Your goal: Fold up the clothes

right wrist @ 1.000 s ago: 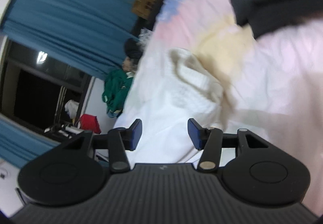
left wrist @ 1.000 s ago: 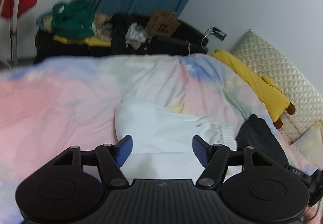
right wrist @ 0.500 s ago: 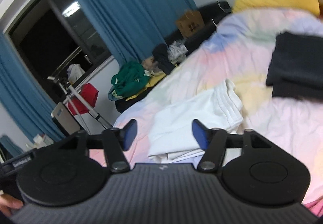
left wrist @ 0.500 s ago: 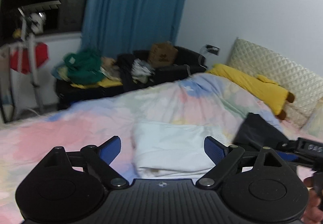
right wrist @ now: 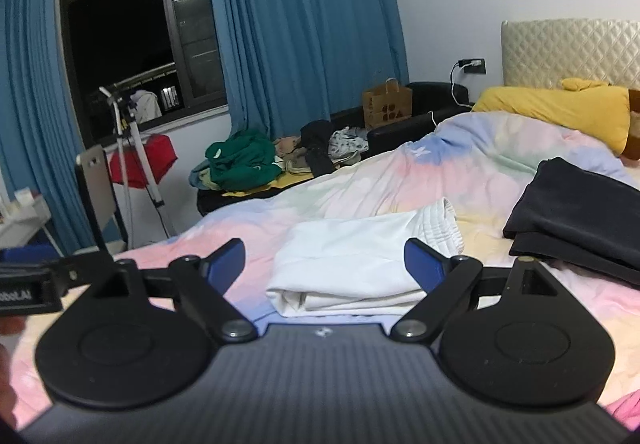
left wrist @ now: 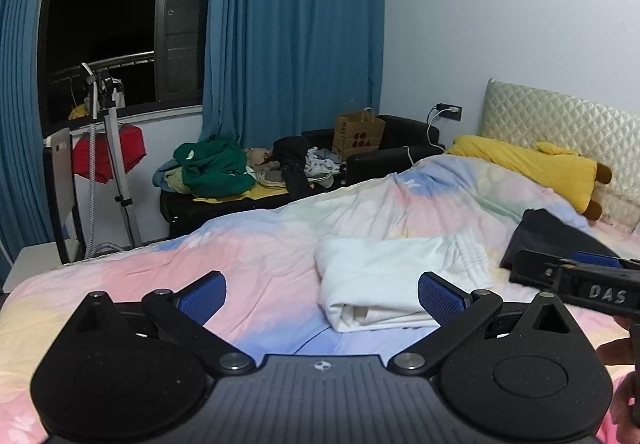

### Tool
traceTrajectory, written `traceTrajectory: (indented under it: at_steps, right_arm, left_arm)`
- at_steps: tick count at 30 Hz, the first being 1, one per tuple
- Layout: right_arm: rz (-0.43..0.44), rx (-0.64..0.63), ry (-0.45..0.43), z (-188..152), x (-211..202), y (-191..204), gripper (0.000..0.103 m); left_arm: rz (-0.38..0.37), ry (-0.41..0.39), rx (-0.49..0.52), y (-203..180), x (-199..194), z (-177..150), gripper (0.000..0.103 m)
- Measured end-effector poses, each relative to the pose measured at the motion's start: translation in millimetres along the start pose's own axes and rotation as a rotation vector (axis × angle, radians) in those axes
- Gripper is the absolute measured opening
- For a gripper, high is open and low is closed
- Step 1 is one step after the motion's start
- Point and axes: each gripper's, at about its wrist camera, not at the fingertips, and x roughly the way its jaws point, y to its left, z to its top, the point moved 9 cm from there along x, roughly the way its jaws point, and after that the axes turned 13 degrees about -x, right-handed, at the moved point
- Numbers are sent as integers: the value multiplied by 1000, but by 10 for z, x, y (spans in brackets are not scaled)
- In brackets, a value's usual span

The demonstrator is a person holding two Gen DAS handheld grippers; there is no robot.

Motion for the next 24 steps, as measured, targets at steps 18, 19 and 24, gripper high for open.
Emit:
traceTrajectory:
  at_steps: [18, 19, 24]
  right_arm:
    - [-94, -58, 21, -674, 283, 281, 88]
    - [-96, -63, 23, -686, 289, 289, 88]
    - [-112, -65, 33, -716, 307, 288, 88]
  left_arm:
    - [38, 31, 0, 355, 371, -529, 103]
    - [36, 31, 1, 357, 380, -545, 103]
    - [41, 36, 13, 354, 425, -622, 103]
